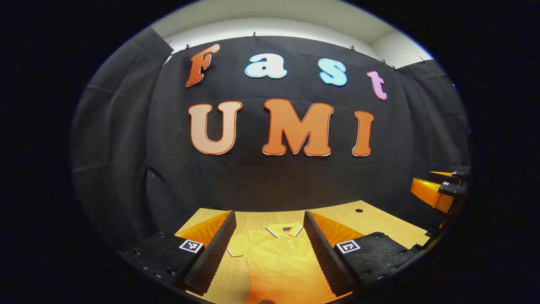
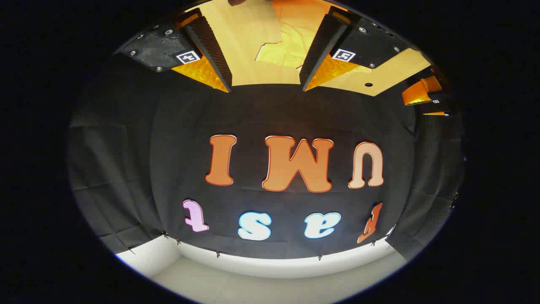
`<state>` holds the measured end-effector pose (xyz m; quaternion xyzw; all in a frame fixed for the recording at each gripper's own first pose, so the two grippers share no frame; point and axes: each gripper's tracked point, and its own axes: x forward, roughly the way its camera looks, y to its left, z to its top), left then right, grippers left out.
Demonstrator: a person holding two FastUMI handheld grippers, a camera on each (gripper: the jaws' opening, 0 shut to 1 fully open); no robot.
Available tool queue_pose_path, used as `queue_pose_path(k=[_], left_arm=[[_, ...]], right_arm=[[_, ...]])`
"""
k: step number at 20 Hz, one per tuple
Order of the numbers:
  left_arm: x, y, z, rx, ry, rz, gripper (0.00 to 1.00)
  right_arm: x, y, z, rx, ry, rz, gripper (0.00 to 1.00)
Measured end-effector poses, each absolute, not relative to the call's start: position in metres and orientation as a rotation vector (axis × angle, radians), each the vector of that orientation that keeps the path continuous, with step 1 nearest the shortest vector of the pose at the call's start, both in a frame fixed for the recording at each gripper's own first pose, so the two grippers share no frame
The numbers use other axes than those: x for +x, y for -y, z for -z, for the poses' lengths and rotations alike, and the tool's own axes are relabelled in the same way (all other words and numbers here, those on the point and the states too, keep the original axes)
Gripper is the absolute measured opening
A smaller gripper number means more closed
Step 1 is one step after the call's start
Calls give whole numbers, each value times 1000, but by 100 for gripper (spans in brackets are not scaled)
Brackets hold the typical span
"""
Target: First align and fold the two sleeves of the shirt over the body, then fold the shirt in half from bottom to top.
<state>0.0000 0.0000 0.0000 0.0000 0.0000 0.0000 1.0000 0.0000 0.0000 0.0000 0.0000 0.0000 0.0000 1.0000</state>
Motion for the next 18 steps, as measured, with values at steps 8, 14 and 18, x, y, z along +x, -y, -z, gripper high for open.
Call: queue_pose_path(k=[8,14,18], left_arm=[[4,-2,7,-5,-31,-37,99],[6,-12,7,-14,-31,-36,98],[6,-18,5,-3,1,-26,99]], right_arm=[[15,-21,11,35,-43,-102,98],[16,-22,26,12,-70,-84,98],[19,-28,37,13,-90,-70,98]])
